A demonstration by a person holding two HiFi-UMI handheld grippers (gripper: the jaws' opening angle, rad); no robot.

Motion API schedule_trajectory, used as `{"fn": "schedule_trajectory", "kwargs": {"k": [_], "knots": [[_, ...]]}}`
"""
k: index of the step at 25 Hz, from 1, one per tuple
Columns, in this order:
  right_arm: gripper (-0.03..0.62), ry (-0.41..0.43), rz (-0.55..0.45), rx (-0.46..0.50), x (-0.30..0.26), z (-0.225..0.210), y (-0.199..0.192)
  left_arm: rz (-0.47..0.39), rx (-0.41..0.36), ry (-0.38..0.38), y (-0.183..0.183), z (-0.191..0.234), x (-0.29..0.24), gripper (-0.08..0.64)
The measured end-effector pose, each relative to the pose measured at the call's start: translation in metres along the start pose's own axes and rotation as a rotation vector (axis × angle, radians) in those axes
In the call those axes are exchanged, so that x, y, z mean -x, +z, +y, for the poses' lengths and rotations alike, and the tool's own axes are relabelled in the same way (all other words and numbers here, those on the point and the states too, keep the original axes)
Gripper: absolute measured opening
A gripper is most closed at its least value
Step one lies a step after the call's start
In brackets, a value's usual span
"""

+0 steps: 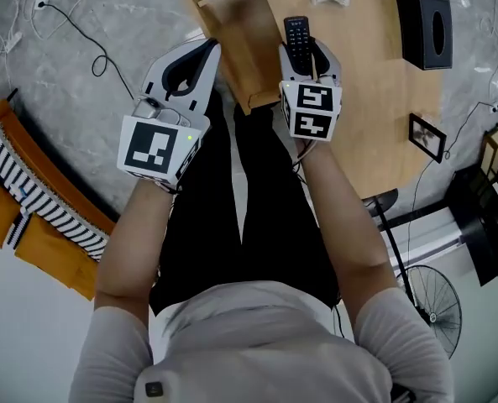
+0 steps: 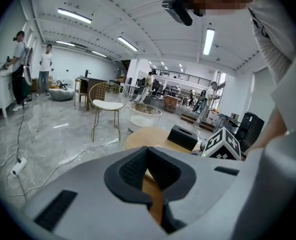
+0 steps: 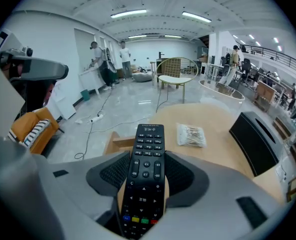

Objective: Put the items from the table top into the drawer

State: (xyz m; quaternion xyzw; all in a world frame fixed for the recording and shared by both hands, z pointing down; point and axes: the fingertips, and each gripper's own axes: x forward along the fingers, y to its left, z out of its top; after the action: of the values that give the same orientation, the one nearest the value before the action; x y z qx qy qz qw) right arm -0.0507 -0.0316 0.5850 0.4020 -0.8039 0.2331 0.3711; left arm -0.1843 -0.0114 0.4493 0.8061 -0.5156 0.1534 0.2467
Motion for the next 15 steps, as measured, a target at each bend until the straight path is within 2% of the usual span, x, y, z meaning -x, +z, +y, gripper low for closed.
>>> {"fn": "schedule_trajectory", "kwargs": {"k": [5, 11, 15], "knots": [[0.235, 0.034, 0.012, 0.043, -0.012, 0.032, 0.008, -0.017, 0.043, 0.031, -0.009, 0.021, 0.013, 0.009], [0.235, 0.051, 0.03, 0.061, -0.042, 0.06, 0.019, -0.011, 0.075, 0.03, -0.019, 0.055, 0.016, 0.009], [0.235, 0.071, 0.057, 0.089, -0.065, 0.073, 0.01, -0.007, 0.096, 0.033, -0.029, 0.074, 0.014, 0.009]]}}
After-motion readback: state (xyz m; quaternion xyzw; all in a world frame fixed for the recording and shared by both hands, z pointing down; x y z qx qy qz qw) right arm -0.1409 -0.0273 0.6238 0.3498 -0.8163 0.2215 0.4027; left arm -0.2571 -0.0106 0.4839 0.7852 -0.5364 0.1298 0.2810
